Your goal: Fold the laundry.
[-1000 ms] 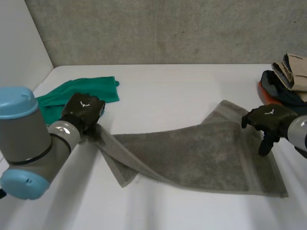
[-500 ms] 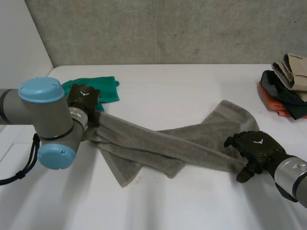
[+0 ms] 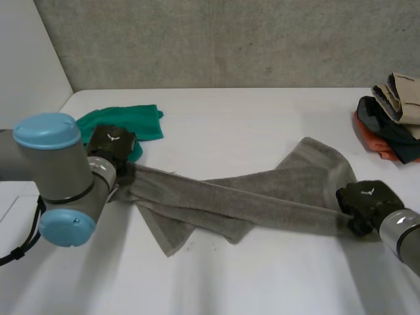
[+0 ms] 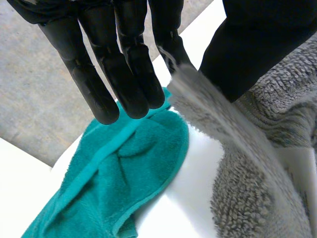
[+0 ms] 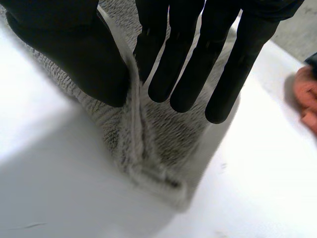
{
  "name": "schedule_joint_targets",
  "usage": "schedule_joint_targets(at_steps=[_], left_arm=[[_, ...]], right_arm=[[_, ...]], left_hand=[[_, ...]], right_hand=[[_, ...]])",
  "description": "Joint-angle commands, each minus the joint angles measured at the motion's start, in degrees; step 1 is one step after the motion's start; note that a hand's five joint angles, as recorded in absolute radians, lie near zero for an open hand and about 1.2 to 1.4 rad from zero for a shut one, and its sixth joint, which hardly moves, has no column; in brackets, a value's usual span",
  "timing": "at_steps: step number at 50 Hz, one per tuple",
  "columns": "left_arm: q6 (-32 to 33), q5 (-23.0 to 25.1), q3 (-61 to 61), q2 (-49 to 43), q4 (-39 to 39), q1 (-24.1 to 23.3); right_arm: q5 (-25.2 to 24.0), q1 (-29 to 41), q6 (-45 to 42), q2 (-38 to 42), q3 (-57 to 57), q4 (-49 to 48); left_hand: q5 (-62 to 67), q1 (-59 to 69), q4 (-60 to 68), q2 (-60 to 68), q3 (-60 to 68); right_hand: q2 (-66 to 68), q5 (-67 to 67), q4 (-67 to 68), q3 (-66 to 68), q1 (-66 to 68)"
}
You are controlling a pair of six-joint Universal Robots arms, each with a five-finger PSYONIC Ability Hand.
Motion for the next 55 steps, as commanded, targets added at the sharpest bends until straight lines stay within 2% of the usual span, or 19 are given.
schedule_joint_targets(at_steps=[1, 8, 14, 21, 26, 30, 35, 41, 46, 47, 48, 52, 55], left_arm=[[0.08, 0.01, -6.05, 10.28, -2.6, -0.25], [0.34, 0.36, -11.15, 28.12, -11.29, -2.36], [1.57, 1.32, -9.84, 41.93, -22.01, -2.98], [5.61, 3.08, -11.24, 41.07, -25.54, -3.07], [6.41, 3.26, -11.95, 28.95, -23.26, -3.15], [6.41, 3.08, -7.65, 18.58, -18.96, -3.07], [6.58, 2.82, 1.66, 8.82, -15.44, -2.98], [6.67, 2.99, 20.69, -1.02, -10.79, -2.45], [6.58, 2.99, 35.67, -2.8, -3.76, -2.36], [6.58, 2.99, 37.6, -2.8, -2.09, -2.36], [6.58, 2.91, 40.84, -2.36, 1.75, -2.36], [6.06, 2.38, 43.16, -1.39, 12.04, -2.54], [6.23, 1.94, 42.29, -0.25, 16.28, -3.15]], right_arm=[[1.17, -0.08, -10.67, -11.36, -5.24, 9.55], [1.61, -1.92, -20.0, -20.51, -18.68, 27.13], [1.17, -5.71, -23.71, -23.69, -30.92, 38.59], [1.79, -5.97, -28.8, -20.63, -31.9, 40.62], [2.66, -3.69, -29.42, -10.61, -32.6, 40.09], [6.61, 0.08, -29.07, -3.14, -35.23, 36.23], [11.62, 2.81, -28.55, 4.94, -40.58, 25.62], [12.86, 4.4, -27.49, 10.49, -46.91, 12.69], [13.04, 5.27, -27.75, 13.75, -53.77, -3.12], [13.04, 5.54, -27.75, 14.18, -56.13, -8.81], [13.04, 5.71, -27.67, 14.28, -57.11, -11.74], [12.86, 7.03, -27.14, 13.93, -58.96, -24.58], [12.42, 9.05, -25.56, 13.66, -58.79, -31.0]], left_hand=[[13.63, 13.95, 11.14, 11.26, 11.55], [13.63, 13.95, 11.14, 11.26, 11.55], [13.63, 13.95, 11.14, 11.26, 11.55], [13.63, 13.95, 11.14, 11.26, 11.55], [13.63, 13.95, 11.14, 11.26, 11.55], [13.63, 13.95, 11.14, 11.26, 11.55], [13.63, 13.95, 11.14, 11.26, 11.55], [13.63, 13.95, 11.14, 11.26, 11.55], [13.63, 13.95, 11.14, 11.26, 11.55], [13.63, 13.95, 11.14, 11.26, 11.55], [13.63, 13.95, 11.14, 11.26, 11.55], [13.63, 13.95, 11.14, 11.26, 11.55], [13.63, 13.95, 11.14, 11.26, 11.55]], right_hand=[[12.19, 13.54, 11.93, 12.03, 14.73], [12.19, 13.54, 11.93, 12.03, 14.73], [12.19, 13.54, 11.93, 12.03, 14.73], [12.19, 13.54, 11.93, 12.03, 14.73], [12.19, 13.54, 11.93, 12.03, 14.73], [12.19, 13.54, 11.93, 12.03, 14.73], [12.19, 13.54, 11.93, 12.03, 14.73], [12.19, 13.54, 11.93, 12.03, 14.73], [12.19, 13.54, 11.93, 12.03, 14.73], [12.19, 13.54, 11.93, 12.03, 14.73], [12.19, 13.54, 11.93, 12.03, 14.73], [12.19, 13.54, 11.93, 12.03, 14.73], [12.19, 13.54, 11.93, 12.03, 14.73]])
